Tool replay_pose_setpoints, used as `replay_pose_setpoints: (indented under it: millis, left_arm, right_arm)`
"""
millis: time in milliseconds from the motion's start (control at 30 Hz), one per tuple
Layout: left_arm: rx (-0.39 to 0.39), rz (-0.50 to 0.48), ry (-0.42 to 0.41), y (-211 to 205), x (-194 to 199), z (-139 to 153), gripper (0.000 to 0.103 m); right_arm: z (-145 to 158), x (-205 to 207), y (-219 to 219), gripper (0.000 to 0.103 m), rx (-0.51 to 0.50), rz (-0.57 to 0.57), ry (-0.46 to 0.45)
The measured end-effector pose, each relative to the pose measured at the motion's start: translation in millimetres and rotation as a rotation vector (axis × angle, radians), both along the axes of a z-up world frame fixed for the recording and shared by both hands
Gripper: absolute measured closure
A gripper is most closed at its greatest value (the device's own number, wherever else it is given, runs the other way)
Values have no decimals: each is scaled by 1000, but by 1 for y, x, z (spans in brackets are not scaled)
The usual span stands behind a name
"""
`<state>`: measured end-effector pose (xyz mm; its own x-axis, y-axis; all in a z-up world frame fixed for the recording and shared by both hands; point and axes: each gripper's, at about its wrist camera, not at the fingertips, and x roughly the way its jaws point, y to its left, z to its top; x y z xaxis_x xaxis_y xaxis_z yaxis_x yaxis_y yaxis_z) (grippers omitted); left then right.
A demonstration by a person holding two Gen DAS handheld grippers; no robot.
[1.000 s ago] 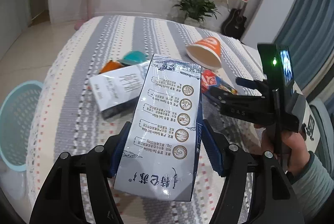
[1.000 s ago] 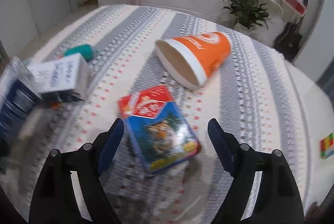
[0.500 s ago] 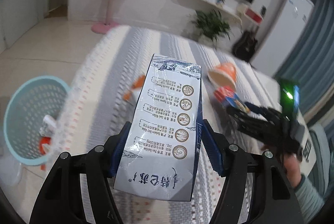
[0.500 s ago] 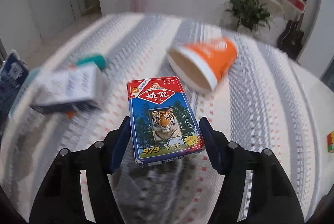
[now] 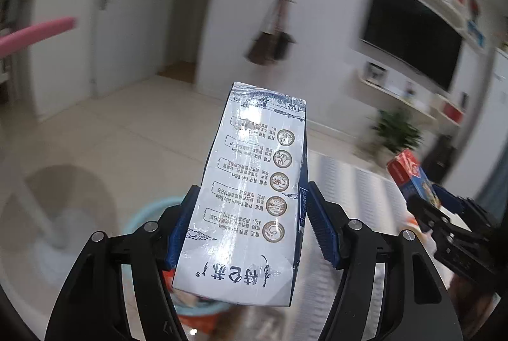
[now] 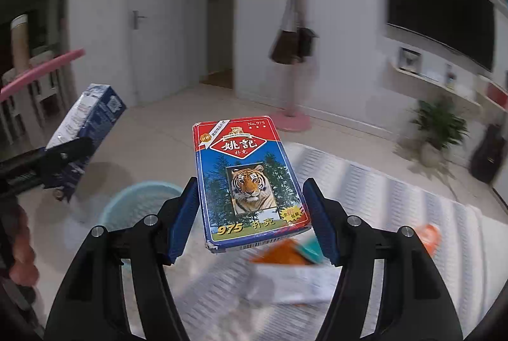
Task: Collect trash
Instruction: 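Lift the milk carton and tiger box toward the blue basket with both tools, then open both tools to drop the carton and tiger box into the basket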
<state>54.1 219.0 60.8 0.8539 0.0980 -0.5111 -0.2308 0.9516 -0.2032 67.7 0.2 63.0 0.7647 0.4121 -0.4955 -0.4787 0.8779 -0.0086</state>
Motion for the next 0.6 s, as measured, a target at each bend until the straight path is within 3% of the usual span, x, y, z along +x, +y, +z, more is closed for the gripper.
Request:
replay_pose_setpoints:
  millis: [200,400,600]
  left_arm:
    - [9,140,66,57,2,-29,39]
    - [-10,170,169,92,9,-72,39]
    - [-65,160,242,112,24,-109,38]
  right_arm:
    - [-18,15,92,41,-7,106,68]
    - [-66,30,144,40,-51,148,187]
    - [-116,44,167,39,-57,139,342]
